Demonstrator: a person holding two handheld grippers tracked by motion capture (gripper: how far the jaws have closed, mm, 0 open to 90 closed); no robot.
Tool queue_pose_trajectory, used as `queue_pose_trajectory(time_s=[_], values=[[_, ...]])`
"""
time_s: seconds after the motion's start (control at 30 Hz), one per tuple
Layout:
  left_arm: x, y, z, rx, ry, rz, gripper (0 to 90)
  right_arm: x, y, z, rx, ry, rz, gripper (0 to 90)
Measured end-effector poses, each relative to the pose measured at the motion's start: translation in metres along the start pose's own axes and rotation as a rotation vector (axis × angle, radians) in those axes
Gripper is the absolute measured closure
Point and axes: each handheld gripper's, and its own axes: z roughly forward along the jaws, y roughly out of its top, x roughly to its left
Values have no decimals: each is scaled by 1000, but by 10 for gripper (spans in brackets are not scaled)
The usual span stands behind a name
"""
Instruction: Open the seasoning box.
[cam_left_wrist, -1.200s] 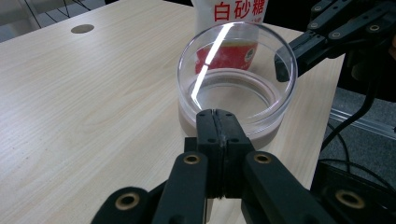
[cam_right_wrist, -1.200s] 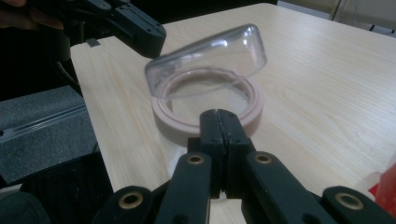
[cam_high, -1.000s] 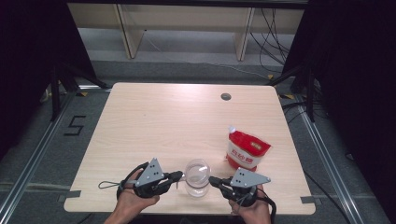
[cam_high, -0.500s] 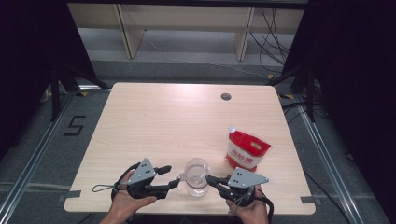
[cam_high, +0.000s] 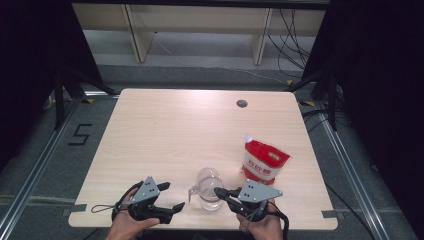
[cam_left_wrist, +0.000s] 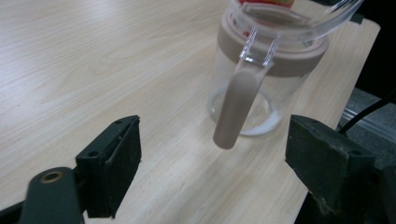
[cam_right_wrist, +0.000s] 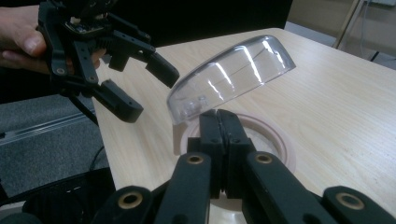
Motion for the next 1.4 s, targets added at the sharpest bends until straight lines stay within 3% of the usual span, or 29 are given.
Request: queue_pose_trajectory(time_s=[0.13, 0.27, 0.33, 0.4, 0.7, 0.77, 0.87, 0.9, 1.0, 1.07, 1.1, 1.13, 1.17, 1.37, 1.4], values=[[3, -4, -4, -1, 28, -2, 164, 1, 3, 3, -3, 7, -15, 900], [8, -11, -10, -5, 54, -3, 164, 6, 5, 6, -2, 3, 6, 900], [9, -13, -11, -2, 62, -3, 164, 6, 6, 8, 0, 7, -18, 900], [9, -15, -13, 7, 72, -10, 164, 8, 8, 12, -12, 31, -20, 898], [12, -19, -14, 0, 75, 12, 164, 15, 12, 23, 5, 42, -50, 892], [11, -20, -15, -3, 78, -10, 160, 17, 13, 25, 7, 46, -48, 883], [13, -21, -16, 0, 84, -2, 158, 18, 13, 28, 3, 42, -54, 881], [13, -21, -15, -12, 80, -22, 158, 18, 12, 28, 11, 55, -53, 877], [14, -21, -15, -2, 83, 1, 158, 19, 12, 29, 6, 59, -54, 870], [13, -22, -15, -3, 84, -26, 158, 20, 12, 29, 14, 50, -51, 870], [14, -22, -14, 2, 80, 1, 160, 21, 12, 31, 2, 56, -55, 867], [14, -22, -14, 2, 80, 1, 159, 21, 12, 31, 2, 56, -55, 867], [12, -22, -12, -8, 77, -34, 159, 23, 13, 32, 3, 52, -46, 864], [13, -22, -13, 4, 79, -9, 158, 20, 14, 30, 9, 51, -66, 852], [12, -23, -12, 3, 80, -31, 158, 19, 14, 29, 0, 41, -56, 841]])
